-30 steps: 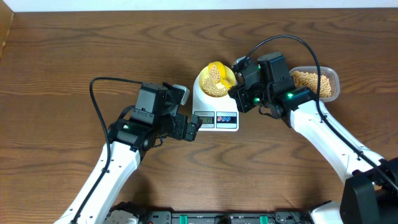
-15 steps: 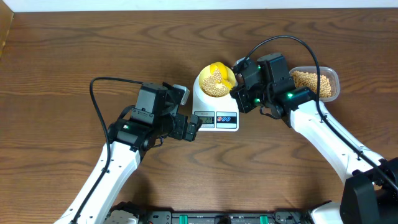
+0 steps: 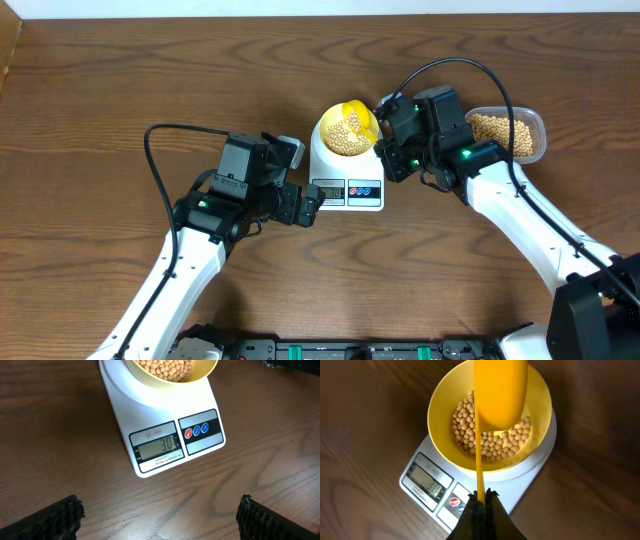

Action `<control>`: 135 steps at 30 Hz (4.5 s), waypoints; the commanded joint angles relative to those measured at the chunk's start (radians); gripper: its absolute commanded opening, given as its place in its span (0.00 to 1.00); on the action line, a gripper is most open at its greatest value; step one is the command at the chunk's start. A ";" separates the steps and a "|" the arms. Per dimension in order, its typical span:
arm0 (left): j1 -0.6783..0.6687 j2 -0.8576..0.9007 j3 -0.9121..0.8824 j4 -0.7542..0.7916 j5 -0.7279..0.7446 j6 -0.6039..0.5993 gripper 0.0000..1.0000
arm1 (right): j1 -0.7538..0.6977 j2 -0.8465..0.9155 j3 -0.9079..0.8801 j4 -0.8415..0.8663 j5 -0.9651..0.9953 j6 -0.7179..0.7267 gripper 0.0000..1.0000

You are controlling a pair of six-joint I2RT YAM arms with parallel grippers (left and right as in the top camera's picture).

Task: Scoop item into bowl and weigh 50g on scale
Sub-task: 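Tip the scoop to pour soybeans into the yellow bowl, then carry the empty scoop back to the soybean tub with the right gripper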

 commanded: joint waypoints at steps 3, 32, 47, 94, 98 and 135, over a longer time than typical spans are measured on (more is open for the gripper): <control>-0.002 0.004 0.002 0.001 -0.010 0.003 1.00 | 0.003 0.009 0.011 0.000 0.010 -0.118 0.01; -0.002 0.004 0.002 0.001 -0.010 0.003 1.00 | 0.003 0.009 0.011 0.000 0.051 -0.163 0.01; -0.002 0.004 0.002 0.001 -0.010 0.003 1.00 | 0.005 0.009 0.011 -0.005 0.051 -0.232 0.01; -0.002 0.004 0.002 0.001 -0.010 0.003 1.00 | -0.156 -0.165 0.012 0.050 0.099 -0.002 0.01; -0.002 0.004 0.002 0.001 -0.010 0.003 1.00 | -0.304 -0.287 0.012 -0.053 0.034 0.000 0.01; -0.002 0.004 0.002 0.001 -0.010 0.003 1.00 | -0.496 -0.054 0.005 -0.310 0.338 -0.059 0.01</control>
